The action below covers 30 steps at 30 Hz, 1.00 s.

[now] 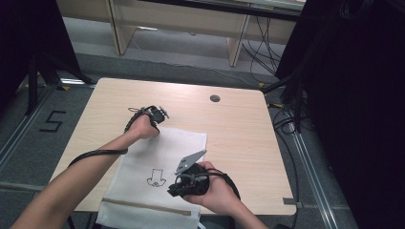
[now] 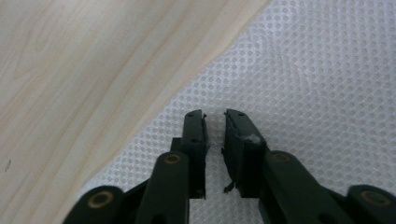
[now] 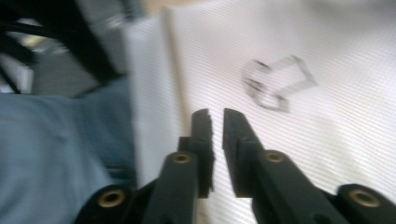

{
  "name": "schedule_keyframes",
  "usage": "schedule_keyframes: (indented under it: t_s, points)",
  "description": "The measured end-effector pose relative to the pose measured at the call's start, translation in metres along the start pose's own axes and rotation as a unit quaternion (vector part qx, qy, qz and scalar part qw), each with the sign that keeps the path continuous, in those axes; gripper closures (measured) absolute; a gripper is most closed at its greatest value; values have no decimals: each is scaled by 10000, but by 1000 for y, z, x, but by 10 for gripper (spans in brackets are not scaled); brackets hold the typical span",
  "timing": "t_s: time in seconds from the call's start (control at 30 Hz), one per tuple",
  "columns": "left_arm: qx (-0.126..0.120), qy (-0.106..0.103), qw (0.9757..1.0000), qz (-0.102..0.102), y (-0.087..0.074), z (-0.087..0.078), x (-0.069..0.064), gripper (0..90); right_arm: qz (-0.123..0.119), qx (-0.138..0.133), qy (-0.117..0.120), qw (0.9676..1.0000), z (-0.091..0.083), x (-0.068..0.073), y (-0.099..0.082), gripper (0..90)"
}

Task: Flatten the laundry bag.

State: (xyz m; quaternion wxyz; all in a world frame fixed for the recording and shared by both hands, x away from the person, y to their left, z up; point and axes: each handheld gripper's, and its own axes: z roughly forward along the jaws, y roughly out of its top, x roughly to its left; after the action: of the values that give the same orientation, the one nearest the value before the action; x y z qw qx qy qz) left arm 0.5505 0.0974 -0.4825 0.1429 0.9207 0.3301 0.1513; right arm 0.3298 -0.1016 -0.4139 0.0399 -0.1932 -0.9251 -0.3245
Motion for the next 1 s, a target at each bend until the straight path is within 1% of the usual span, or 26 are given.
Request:
schedule_keyframes:
  t_s: [0.03,0.1,0.17,0.2,0.27,0.3,0.33,0.37,0.4,0.43,0.47,0.5,0.53,0.57,0.6,0.63,0.7,0.73,0.77,0.8,0.83,0.87,0.9,0.93,0.97,1.0]
  points:
    - [-109,-61,9999,-116,-2,0,0,748,95,60,-106,9999,1,-5,-2,881]
    - [-289,-171,9994,-78,-7,-5,-1,734,247,116,-247,9993,3,-16,-5,900]
    - [-478,-279,9985,-47,-13,-16,-5,727,326,282,-413,9982,6,-24,-8,900]
    - [-537,-346,9979,61,-17,-23,-7,721,396,335,-466,9976,8,-28,-10,900]
    - [-605,-572,9963,190,-27,-38,-12,703,452,455,-528,9965,12,-34,-12,900]
    - [-616,-697,9953,277,-34,-46,-16,696,464,533,-617,9956,14,-36,-13,900]
    - [-616,-697,9953,277,-34,-46,-16,691,464,533,-617,9956,14,-36,-13,900]
    - [-557,-834,9943,365,-43,-54,-19,691,512,555,-684,9948,16,-39,-14,900]
    - [-503,-971,9926,521,-52,-60,-23,681,615,612,-710,9937,19,-40,-15,900]
    - [-433,-1124,9906,656,-64,-66,-28,676,593,627,-738,9935,22,-42,-17,900]
    - [-338,-1301,9889,639,-81,-72,-36,651,669,830,-797,9911,27,-44,-19,900]
    - [-338,-1301,9889,639,-81,-72,-36,648,669,830,-797,9911,27,-44,-19,900]
    - [-294,-1301,9880,779,-98,-78,-43,652,732,921,-881,9891,32,-46,-22,900]
    - [-294,-1301,9880,779,-98,-78,-43,654,732,921,-881,9891,32,-46,-22,900]
    - [-273,-1365,9871,790,-107,-80,-47,654,803,937,-864,9886,34,-46,-23,900]
    - [-305,-1444,9862,756,-115,-82,-51,657,837,987,-879,9877,36,-47,-24,900]
    - [-348,-1609,9838,707,-128,-84,-58,661,786,986,-905,9879,36,-48,-25,900]
    - [-338,-1662,9829,723,-134,-84,-61,668,765,1011,-920,9877,36,-48,-26,900]
    - [-273,-1707,9818,786,-139,-83,-64,674,789,1024,-939,9872,37,-48,-27,900]
    - [-240,-1747,9811,790,-144,-81,-67,688,807,1080,-954,9863,38,-48,-28,900]
    - [-146,-1744,9809,851,-147,-78,-68,702,809,1092,-968,9860,39,-48,-29,900]
    - [-15,-1628,9822,937,-149,-72,-70,707,805,1145,-1000,9851,42,-50,-32,900]
    - [-15,-1628,9822,937,-149,-72,-70,715,805,1145,-1000,9851,42,-50,-32,900]
    - [-60,-1632,9822,924,-147,-70,-70,724,728,1283,-1101,9829,44,-50,-33,900]
    - [-69,-1645,9827,841,-146,-70,-71,724,728,1283,-1101,9829,44,-50,-33,900]
    - [-38,-1645,9823,890,-144,-70,-71,724,735,1302,-1103,9826,45,-50,-34,900]
